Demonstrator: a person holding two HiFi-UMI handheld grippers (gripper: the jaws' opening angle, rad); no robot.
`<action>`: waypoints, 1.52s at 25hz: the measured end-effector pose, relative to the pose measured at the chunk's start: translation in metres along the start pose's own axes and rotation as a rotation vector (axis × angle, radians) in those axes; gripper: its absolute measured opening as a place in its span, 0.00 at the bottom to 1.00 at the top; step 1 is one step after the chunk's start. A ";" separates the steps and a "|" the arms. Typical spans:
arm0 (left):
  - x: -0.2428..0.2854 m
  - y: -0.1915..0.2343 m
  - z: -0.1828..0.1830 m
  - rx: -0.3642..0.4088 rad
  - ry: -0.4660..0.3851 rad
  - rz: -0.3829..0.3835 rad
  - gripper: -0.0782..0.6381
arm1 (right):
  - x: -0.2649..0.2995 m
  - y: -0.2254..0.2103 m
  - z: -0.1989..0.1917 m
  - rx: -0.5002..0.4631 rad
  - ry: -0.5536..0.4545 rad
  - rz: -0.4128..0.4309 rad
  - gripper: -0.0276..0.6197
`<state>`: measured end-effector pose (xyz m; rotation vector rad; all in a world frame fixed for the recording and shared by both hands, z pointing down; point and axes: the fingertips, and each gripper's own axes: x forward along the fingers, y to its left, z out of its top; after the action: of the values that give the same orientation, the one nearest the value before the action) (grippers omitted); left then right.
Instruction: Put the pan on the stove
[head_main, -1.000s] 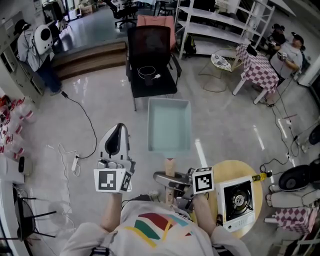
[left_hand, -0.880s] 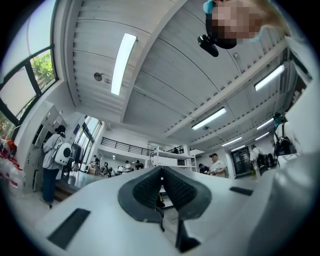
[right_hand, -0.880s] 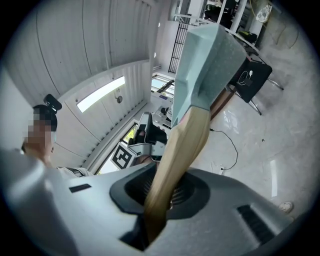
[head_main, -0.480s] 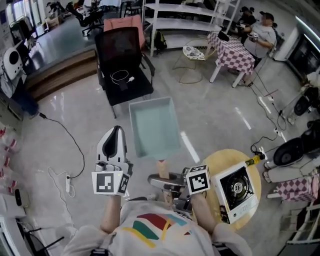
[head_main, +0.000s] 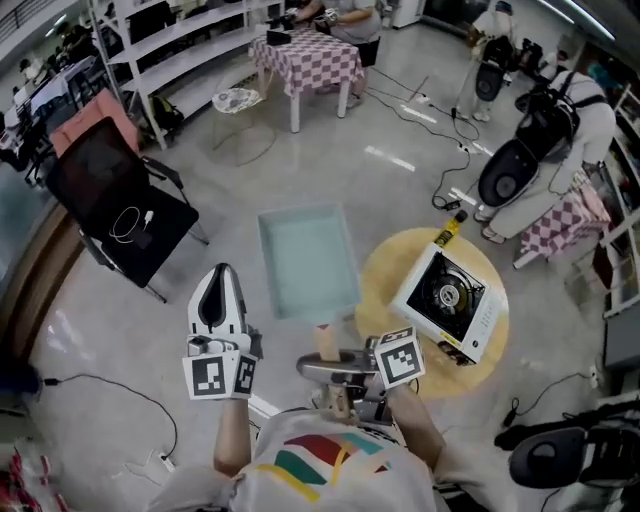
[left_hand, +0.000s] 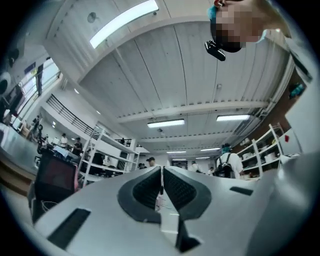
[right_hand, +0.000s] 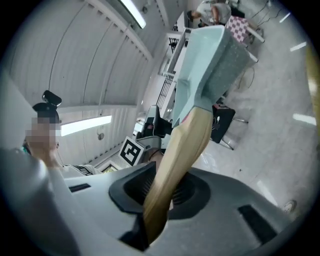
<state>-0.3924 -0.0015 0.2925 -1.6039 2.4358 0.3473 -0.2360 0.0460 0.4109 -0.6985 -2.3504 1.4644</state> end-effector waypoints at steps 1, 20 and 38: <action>0.010 -0.013 -0.008 -0.016 0.012 -0.047 0.13 | -0.010 -0.004 0.004 -0.002 -0.048 -0.026 0.12; 0.066 -0.291 -0.061 -0.140 0.082 -0.627 0.13 | -0.251 -0.006 0.001 0.010 -0.670 -0.374 0.12; 0.069 -0.417 -0.087 -0.101 0.090 -0.696 0.13 | -0.344 -0.006 -0.004 -0.025 -0.697 -0.366 0.12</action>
<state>-0.0396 -0.2477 0.3199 -2.4058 1.7636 0.2774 0.0540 -0.1379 0.4229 0.3018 -2.7728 1.6822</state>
